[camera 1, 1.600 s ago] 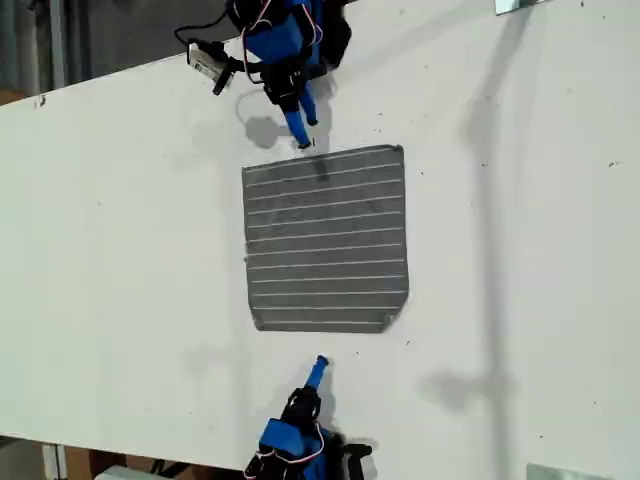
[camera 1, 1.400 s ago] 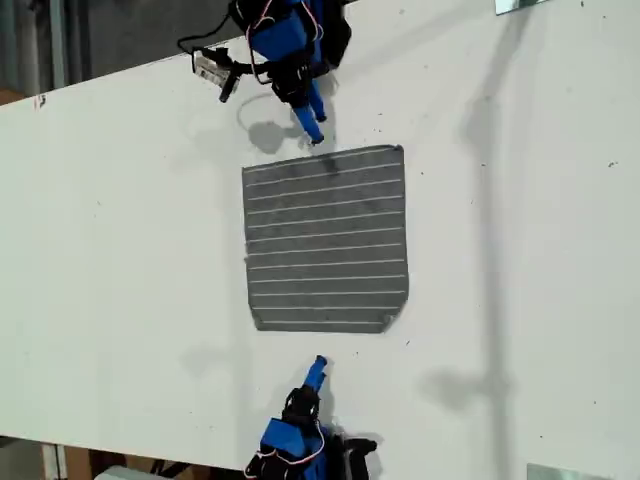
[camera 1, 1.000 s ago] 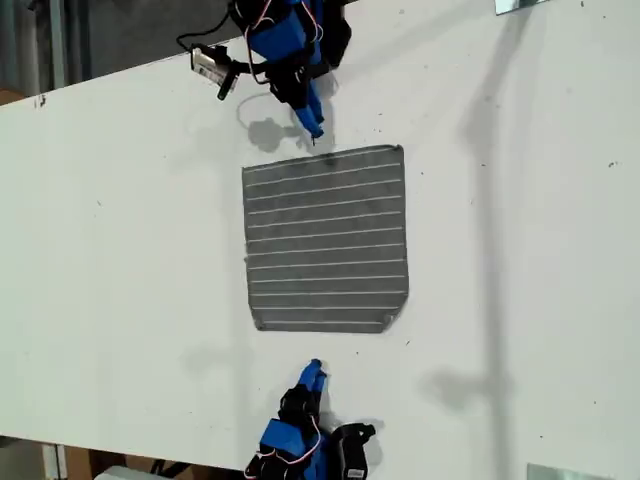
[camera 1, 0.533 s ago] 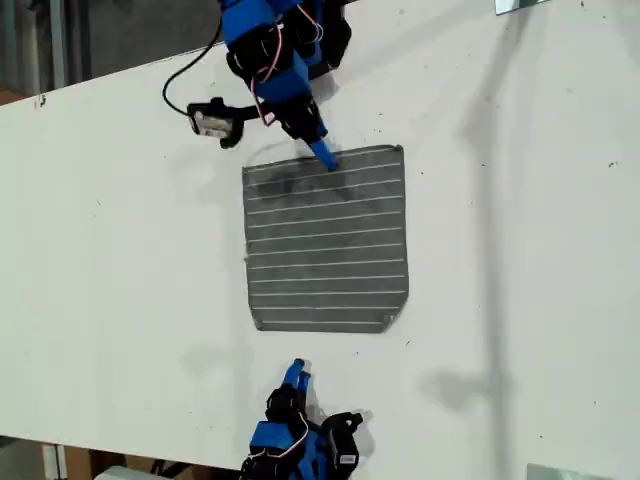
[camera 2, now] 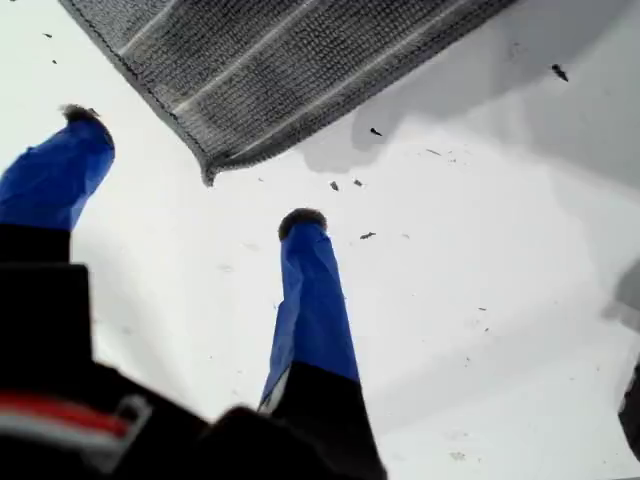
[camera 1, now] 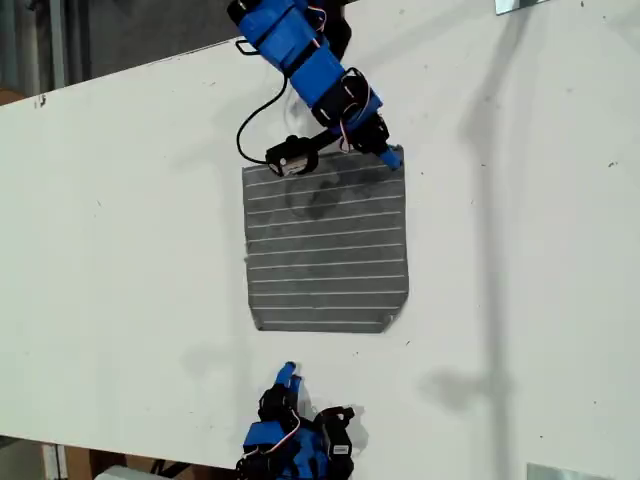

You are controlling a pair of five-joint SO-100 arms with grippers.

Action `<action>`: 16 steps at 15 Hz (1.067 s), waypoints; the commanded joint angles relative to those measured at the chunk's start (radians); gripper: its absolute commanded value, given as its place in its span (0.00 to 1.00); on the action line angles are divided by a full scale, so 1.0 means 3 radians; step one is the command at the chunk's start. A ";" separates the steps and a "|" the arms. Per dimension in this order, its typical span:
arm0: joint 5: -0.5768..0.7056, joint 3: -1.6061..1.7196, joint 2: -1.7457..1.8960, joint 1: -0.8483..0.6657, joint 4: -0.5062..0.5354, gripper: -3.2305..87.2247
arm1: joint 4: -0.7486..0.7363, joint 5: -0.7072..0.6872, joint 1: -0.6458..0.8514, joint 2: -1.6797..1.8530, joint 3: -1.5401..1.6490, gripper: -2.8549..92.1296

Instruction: Grasp corners of a square towel and fold twice.

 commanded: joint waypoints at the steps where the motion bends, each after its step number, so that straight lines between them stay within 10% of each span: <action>1: 0.0010 -0.0107 -0.0010 -0.0015 -0.0015 0.18 | -0.0378 0.0066 -0.0082 -0.0153 -0.0133 0.40; 7: -0.0010 -0.0031 0.0276 0.0015 0.0092 0.17 | -0.0879 -0.0026 0.0082 -0.0660 -0.0072 0.39; 11: -0.0138 -0.0087 0.0036 0.0056 0.0046 0.16 | -0.0982 -0.0005 0.0128 -0.0726 -0.0066 0.03; 16: -0.0690 -0.2424 -0.3088 0.1181 0.0240 0.16 | -0.0987 -0.0026 0.0143 -0.0726 -0.0072 0.03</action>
